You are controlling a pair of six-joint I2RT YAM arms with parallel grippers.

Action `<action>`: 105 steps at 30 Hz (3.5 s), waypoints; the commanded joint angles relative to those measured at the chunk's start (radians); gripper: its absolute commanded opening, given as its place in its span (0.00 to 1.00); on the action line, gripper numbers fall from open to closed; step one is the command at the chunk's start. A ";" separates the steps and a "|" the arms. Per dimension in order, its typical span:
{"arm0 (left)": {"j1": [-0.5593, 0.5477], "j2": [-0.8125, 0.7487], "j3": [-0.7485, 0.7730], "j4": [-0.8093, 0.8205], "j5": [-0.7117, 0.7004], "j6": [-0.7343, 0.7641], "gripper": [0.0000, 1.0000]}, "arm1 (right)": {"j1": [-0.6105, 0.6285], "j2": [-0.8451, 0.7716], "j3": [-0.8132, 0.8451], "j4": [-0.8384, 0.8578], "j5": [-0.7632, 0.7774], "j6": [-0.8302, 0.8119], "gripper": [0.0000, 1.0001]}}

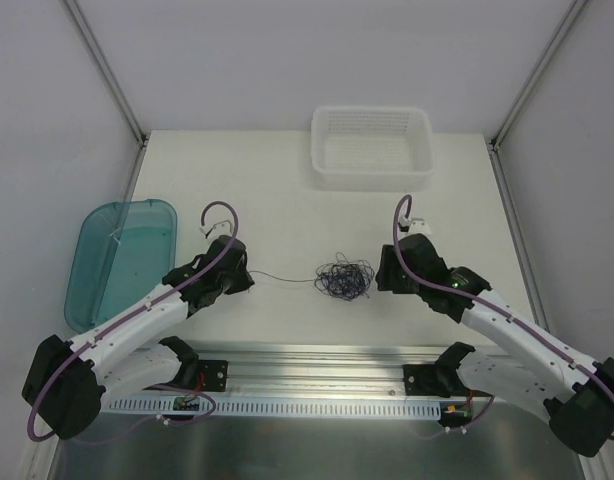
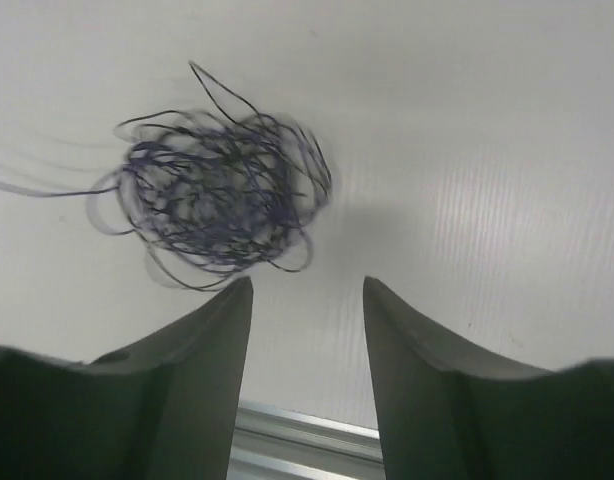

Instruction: Untangle the cables

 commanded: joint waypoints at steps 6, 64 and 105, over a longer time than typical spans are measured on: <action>0.006 0.029 0.063 -0.013 0.119 0.097 0.00 | 0.015 -0.014 0.032 -0.089 -0.060 -0.090 0.64; -0.024 -0.134 0.059 0.180 0.463 0.106 0.68 | 0.203 0.244 0.543 0.015 -0.205 -0.191 0.01; -0.340 0.177 -0.087 0.495 -0.222 -0.067 0.00 | 0.219 -0.044 0.561 -0.155 0.221 -0.114 0.01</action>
